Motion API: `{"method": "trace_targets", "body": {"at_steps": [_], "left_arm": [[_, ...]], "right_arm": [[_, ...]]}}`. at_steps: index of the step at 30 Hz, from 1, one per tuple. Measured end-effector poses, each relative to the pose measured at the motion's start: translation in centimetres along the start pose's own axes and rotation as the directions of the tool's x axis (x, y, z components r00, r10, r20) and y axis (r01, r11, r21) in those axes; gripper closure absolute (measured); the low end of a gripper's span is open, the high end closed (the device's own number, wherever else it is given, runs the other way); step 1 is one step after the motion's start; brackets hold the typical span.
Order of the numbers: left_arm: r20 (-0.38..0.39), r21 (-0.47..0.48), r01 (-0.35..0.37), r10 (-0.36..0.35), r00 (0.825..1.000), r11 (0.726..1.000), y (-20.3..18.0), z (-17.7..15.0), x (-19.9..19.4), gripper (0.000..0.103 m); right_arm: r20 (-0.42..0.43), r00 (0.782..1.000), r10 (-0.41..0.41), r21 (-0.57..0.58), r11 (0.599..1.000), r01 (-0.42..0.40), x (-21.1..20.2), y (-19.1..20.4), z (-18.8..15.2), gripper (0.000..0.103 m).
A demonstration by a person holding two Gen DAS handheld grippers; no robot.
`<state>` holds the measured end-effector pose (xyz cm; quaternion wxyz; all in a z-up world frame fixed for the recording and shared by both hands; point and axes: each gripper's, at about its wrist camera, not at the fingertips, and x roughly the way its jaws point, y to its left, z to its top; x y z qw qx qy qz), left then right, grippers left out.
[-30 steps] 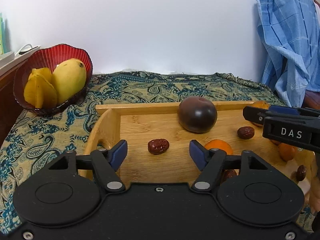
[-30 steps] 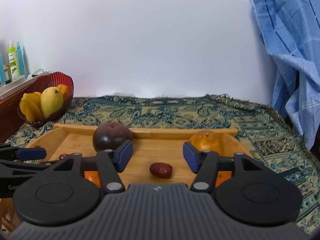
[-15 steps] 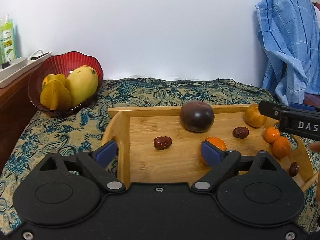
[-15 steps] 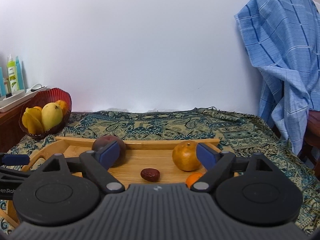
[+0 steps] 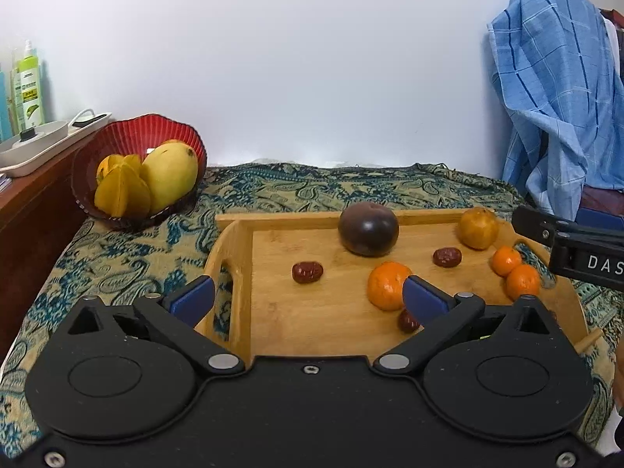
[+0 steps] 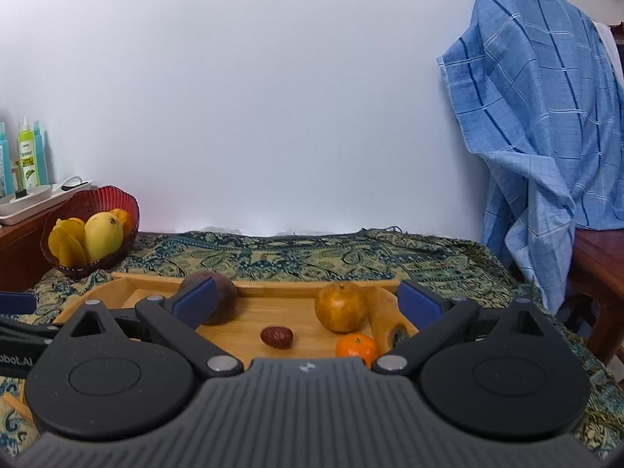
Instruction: Organize fruits
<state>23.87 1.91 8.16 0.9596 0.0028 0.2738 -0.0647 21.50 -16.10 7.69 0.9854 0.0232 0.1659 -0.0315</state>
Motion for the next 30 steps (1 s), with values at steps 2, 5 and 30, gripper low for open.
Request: {"method": "trace_targets", "body": {"at_steps": [2, 5, 30], "left_arm": [[-0.007, -0.012, 0.001, -0.001, 1.0, 1.0, 0.0, -0.5, -0.5, 0.0], [-0.004, -0.036, 0.015, -0.015, 1.0, 0.999, 0.1, -1.0, -1.3, 0.0], [-0.024, -0.054, -0.007, 0.006, 1.0, 0.999, -0.2, -6.4, -5.2, 0.0]], "right_arm": [[-0.005, 1.0, 0.004, 0.01, 1.0, -0.004, -0.6, -0.1, -0.5, 0.0], [0.002, 1.0, 0.008, 0.013, 1.0, -0.008, -1.5, -0.2, -1.1, 0.0], [-0.032, 0.999, 0.001, 0.083, 0.997, 0.002, -6.2, -0.4, -6.2, 0.0]]}}
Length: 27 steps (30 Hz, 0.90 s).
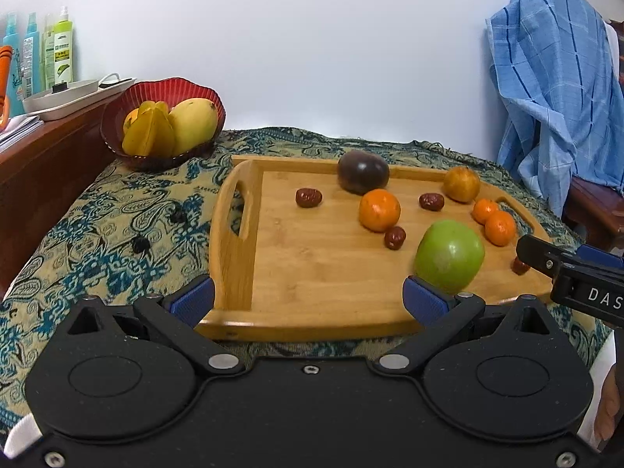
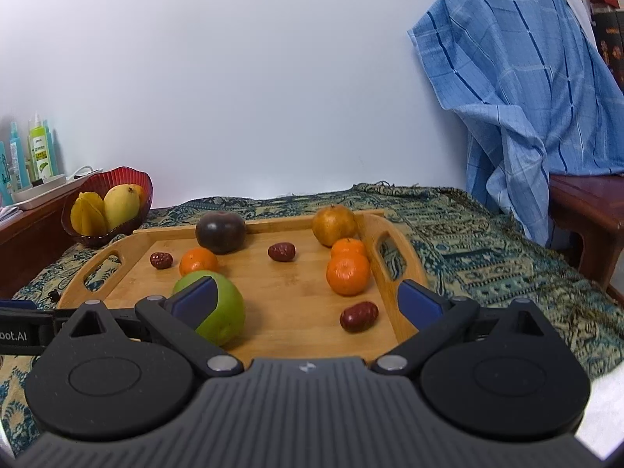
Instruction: Organize fruits
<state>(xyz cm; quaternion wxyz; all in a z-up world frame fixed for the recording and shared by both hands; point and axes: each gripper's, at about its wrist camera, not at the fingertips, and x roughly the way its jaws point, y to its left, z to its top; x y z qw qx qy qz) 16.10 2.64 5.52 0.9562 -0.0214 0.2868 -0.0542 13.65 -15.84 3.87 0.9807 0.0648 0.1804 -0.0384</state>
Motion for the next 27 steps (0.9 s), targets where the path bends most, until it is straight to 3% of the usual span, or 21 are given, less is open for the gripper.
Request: {"method": "trace_targets", "body": {"at_steps": [27], "left_arm": [[-0.086, 0.003, -0.012, 0.012, 0.996, 1.0, -0.2, -3.9, -0.7, 0.0]], "right_arm": [[-0.084, 0.996, -0.031, -0.044, 0.999, 0.027, -2.1, 0.4, -4.5, 0.0]]}}
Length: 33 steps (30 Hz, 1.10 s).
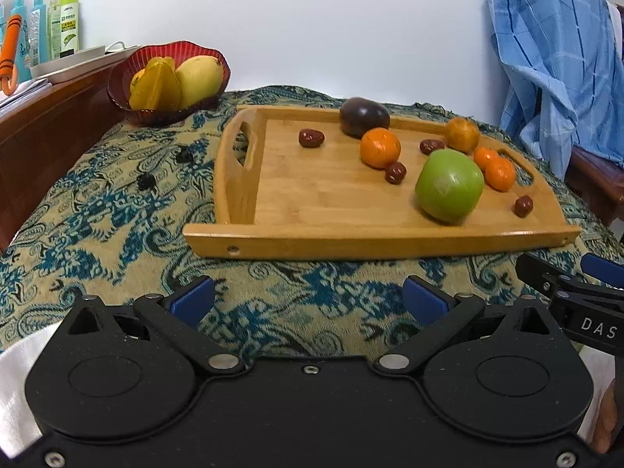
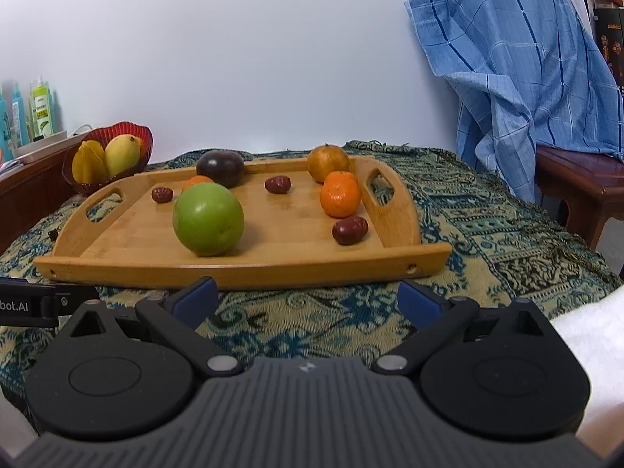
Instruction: Organize fruits
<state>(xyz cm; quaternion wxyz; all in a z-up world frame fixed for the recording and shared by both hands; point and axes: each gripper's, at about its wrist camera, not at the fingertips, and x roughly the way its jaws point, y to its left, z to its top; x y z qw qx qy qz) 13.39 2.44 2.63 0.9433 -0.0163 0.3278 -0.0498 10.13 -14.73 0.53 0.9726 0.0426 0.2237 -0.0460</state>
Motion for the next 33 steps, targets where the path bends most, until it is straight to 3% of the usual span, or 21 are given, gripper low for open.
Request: {"method": "trace_targets", "body": {"at_steps": [11, 33], "left_arm": [[-0.04, -0.006, 0.0, 0.0, 0.999, 1.0, -0.2, -0.7, 0.5, 0.0], [-0.049, 0.058, -0.059, 0.062, 0.997, 0.997, -1.0, -1.0, 1.5, 0.0]], "right_arm": [[-0.022, 1.0, 0.002, -0.047, 0.999, -0.003, 0.0, 0.4, -0.9, 0.0], [-0.079, 0.997, 0.0, -0.1, 0.995, -0.008, 1.6, 0.5, -2.0, 0.0]]}}
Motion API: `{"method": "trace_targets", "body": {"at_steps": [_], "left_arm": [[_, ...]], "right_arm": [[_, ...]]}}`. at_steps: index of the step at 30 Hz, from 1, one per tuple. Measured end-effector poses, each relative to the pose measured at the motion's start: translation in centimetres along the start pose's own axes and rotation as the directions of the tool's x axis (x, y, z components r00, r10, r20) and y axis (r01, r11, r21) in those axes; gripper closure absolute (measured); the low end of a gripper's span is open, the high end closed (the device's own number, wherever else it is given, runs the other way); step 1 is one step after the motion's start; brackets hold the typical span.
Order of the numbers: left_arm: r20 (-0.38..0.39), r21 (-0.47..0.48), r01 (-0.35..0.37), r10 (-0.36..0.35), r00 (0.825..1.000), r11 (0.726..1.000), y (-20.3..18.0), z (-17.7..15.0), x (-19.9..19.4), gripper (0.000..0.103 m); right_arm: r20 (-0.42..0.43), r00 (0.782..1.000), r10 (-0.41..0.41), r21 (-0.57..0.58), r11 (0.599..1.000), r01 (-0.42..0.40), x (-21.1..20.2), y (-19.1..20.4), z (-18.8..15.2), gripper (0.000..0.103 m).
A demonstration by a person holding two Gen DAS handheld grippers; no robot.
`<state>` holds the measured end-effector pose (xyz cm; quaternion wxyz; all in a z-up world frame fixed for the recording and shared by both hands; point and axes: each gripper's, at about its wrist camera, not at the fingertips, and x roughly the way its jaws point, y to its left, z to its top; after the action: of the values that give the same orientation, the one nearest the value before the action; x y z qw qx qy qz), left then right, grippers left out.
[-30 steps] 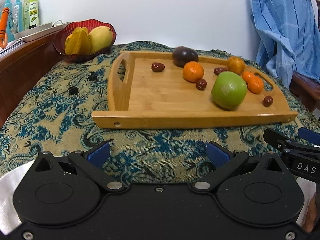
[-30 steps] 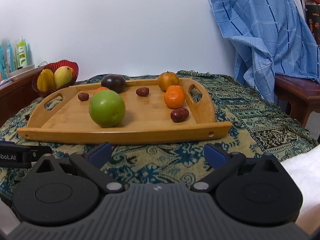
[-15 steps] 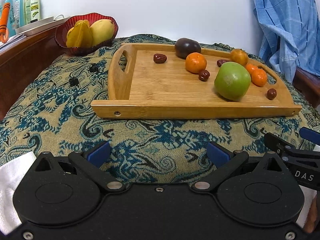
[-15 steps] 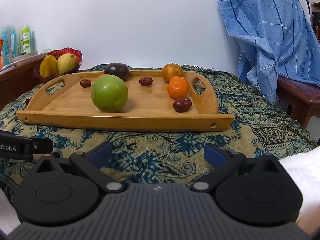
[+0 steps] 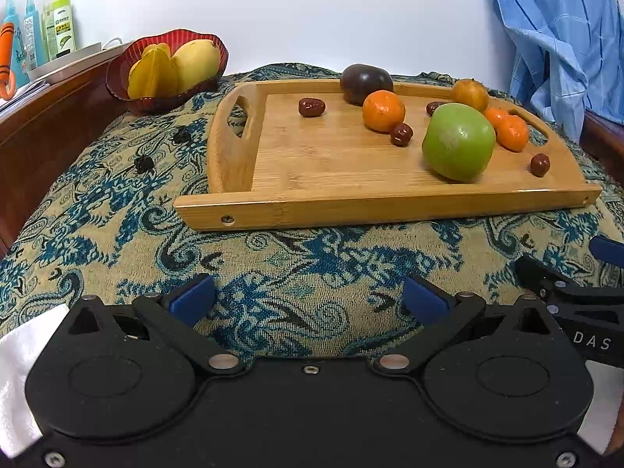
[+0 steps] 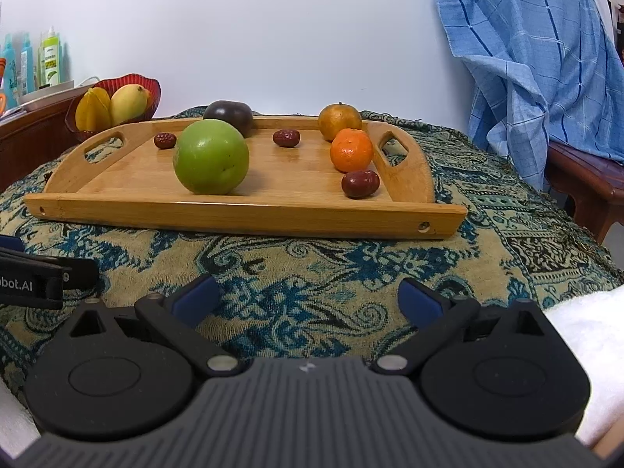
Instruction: Organize fruits
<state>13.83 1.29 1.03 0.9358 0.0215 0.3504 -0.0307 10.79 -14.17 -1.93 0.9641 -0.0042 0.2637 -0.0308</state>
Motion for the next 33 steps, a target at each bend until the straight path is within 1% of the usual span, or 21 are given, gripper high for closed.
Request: {"method": "trace_targets", "body": {"at_steps": [11, 33], "left_arm": [[-0.004, -0.015, -0.015, 0.015, 1.0, 1.0, -0.07, 0.17, 0.39, 0.0], [-0.001, -0.028, -0.022, 0.022, 1.0, 0.999, 0.0, 0.18, 0.52, 0.0]], "right_arm": [[0.0, 1.0, 0.014, -0.015, 1.0, -0.014, 0.25, 0.09, 0.02, 0.0], [0.001, 1.0, 0.014, -0.017, 1.0, -0.014, 0.23, 0.08, 0.03, 0.0]]}}
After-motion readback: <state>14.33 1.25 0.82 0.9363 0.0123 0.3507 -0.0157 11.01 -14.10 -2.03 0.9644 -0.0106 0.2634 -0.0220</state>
